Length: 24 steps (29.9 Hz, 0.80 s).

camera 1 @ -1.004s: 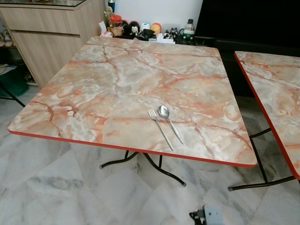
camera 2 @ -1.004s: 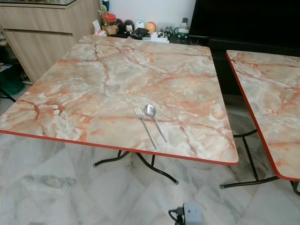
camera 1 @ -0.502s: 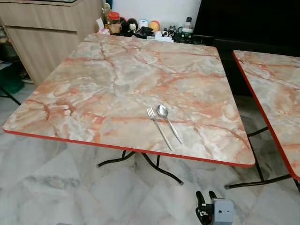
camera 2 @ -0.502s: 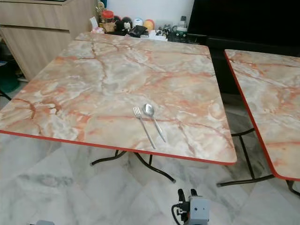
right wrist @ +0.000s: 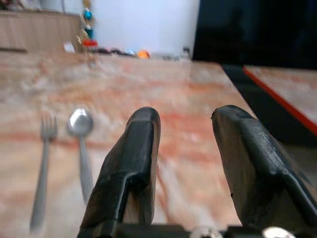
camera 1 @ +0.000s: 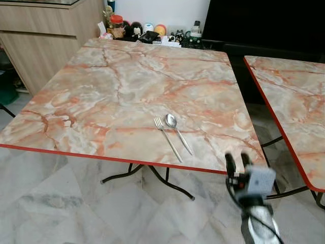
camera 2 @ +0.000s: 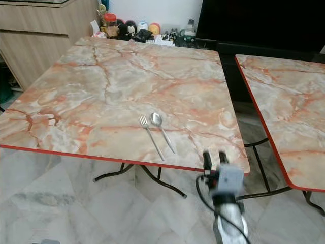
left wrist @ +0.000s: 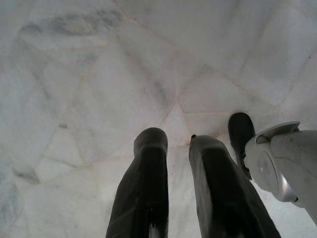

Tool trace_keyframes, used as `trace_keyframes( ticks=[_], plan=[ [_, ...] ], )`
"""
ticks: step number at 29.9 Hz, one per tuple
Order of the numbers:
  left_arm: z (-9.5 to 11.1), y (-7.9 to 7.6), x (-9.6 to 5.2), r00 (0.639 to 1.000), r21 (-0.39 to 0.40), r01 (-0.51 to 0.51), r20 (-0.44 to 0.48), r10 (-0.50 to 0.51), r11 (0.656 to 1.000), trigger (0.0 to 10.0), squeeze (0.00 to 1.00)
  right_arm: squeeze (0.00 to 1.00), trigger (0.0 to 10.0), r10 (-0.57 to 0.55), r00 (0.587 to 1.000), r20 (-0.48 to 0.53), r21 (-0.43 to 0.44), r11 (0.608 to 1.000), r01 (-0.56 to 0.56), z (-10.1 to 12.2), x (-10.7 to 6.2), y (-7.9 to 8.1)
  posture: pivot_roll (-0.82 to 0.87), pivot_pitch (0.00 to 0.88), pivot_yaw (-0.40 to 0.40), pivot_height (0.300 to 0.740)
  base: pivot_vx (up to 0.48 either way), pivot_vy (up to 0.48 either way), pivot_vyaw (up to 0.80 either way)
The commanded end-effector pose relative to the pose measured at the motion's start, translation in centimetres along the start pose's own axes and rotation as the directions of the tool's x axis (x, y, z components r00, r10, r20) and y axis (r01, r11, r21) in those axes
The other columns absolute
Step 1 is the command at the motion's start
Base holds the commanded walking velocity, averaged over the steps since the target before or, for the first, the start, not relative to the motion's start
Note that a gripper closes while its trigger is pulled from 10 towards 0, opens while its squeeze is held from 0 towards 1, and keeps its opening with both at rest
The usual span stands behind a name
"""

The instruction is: Setting the table

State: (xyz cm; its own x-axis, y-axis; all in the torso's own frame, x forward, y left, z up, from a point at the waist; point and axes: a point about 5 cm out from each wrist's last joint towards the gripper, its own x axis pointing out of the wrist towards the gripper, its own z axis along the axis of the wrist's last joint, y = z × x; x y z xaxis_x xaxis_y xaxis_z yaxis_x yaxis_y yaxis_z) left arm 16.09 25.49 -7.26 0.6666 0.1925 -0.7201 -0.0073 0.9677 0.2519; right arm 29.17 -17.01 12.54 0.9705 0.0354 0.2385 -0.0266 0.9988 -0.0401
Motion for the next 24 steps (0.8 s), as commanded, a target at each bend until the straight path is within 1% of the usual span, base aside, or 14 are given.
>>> trace_keyframes(
  ticks=[1,4,5,8,9,12,16,17,19,20,21,23,24],
  plan=[
    [-0.8,-0.1,-0.2,1.000,-0.005,-0.002,-0.031,0.002,1.000,10.0,0.00,0.00,10.0,-0.008,1.000,-0.023,-0.002,1.000,0.008,0.0,0.1,-0.3,0.07,0.112,-0.070,0.740,0.000,0.000,0.00],
    [-1.0,-0.3,-0.3,0.999,-0.006,-0.001,-0.037,0.001,1.000,10.0,0.00,0.00,10.0,0.017,0.999,-0.044,-0.020,1.000,-0.017,-0.2,0.9,0.0,0.09,0.122,-0.066,0.740,0.000,0.000,0.38],
    [-1.1,-0.3,-0.3,0.999,-0.004,0.001,-0.038,-0.001,1.000,10.0,0.00,0.00,10.0,0.017,0.998,-0.061,-0.029,0.999,-0.019,-0.4,1.0,0.1,0.09,0.126,-0.065,0.740,0.000,0.000,0.80],
    [-1.2,-0.1,-0.4,0.999,-0.006,-0.007,-0.038,0.006,1.000,10.0,0.00,0.00,10.0,0.012,0.997,-0.078,-0.020,1.000,-0.013,-0.5,1.1,0.2,0.09,0.132,-0.062,0.740,0.000,0.000,0.80],
    [-1.4,0.2,-0.4,0.999,-0.007,-0.013,-0.046,0.013,1.000,10.0,0.00,0.00,10.0,0.026,0.996,-0.084,-0.013,1.000,-0.028,-0.6,1.2,0.5,0.09,0.136,-0.059,0.740,0.000,0.000,0.80],
    [-1.6,0.5,-0.5,0.998,-0.006,-0.020,-0.056,0.020,1.000,10.0,0.00,0.00,10.0,0.043,0.995,-0.092,-0.011,0.999,-0.044,-0.8,1.2,0.8,0.09,0.136,-0.055,0.740,0.000,0.000,0.80],
    [-1.8,0.9,-0.6,0.997,0.004,-0.026,-0.066,0.026,1.000,10.0,0.00,0.00,10.0,0.075,0.992,-0.097,-0.010,0.997,-0.077,-0.8,1.3,0.9,0.09,0.134,-0.053,0.740,0.000,0.000,0.80],
    [-1.7,1.1,-0.6,0.997,0.009,-0.030,-0.065,0.031,1.000,10.0,0.00,0.00,10.0,0.099,0.990,-0.096,-0.025,0.994,-0.102,-0.6,1.5,1.0,0.09,0.132,-0.054,0.740,0.000,0.000,0.80],
    [-1.6,1.4,-0.6,0.997,0.008,-0.039,-0.062,0.039,0.999,10.0,0.00,0.00,10.0,0.098,0.991,-0.093,-0.017,0.995,-0.100,-0.5,1.6,0.8,0.09,0.131,-0.056,0.740,0.000,0.000,0.80],
    [-1.5,1.7,-0.6,0.997,-0.001,-0.052,-0.062,0.052,0.999,10.0,0.00,0.00,10.0,0.093,0.991,-0.093,-0.004,0.996,-0.094,-0.4,1.8,0.5,0.09,0.130,-0.056,0.740,0.000,0.000,0.54],
    [-1.5,1.9,-0.6,0.997,-0.004,-0.057,-0.061,0.056,0.998,10.0,0.00,0.00,10.0,0.095,0.991,-0.094,-0.007,0.995,-0.096,-0.4,1.8,0.4,0.09,0.127,-0.059,0.740,0.000,0.000,-0.69],
    [-1.5,2.4,-0.6,0.996,-0.008,-0.071,-0.058,0.070,0.997,10.0,0.00,0.00,10.0,0.106,0.989,-0.106,-0.019,0.994,-0.108,-0.6,1.9,0.1,0.09,0.125,-0.060,0.740,0.000,0.000,0.00],
    [-1.6,2.7,-0.7,0.995,-0.012,-0.079,-0.060,0.078,0.997,10.0,0.00,0.00,10.0,0.107,0.988,-0.108,0.002,0.994,-0.108,-0.6,2.0,0.0,0.09,0.125,-0.060,0.740,0.000,0.000,0.00]
  ],
)
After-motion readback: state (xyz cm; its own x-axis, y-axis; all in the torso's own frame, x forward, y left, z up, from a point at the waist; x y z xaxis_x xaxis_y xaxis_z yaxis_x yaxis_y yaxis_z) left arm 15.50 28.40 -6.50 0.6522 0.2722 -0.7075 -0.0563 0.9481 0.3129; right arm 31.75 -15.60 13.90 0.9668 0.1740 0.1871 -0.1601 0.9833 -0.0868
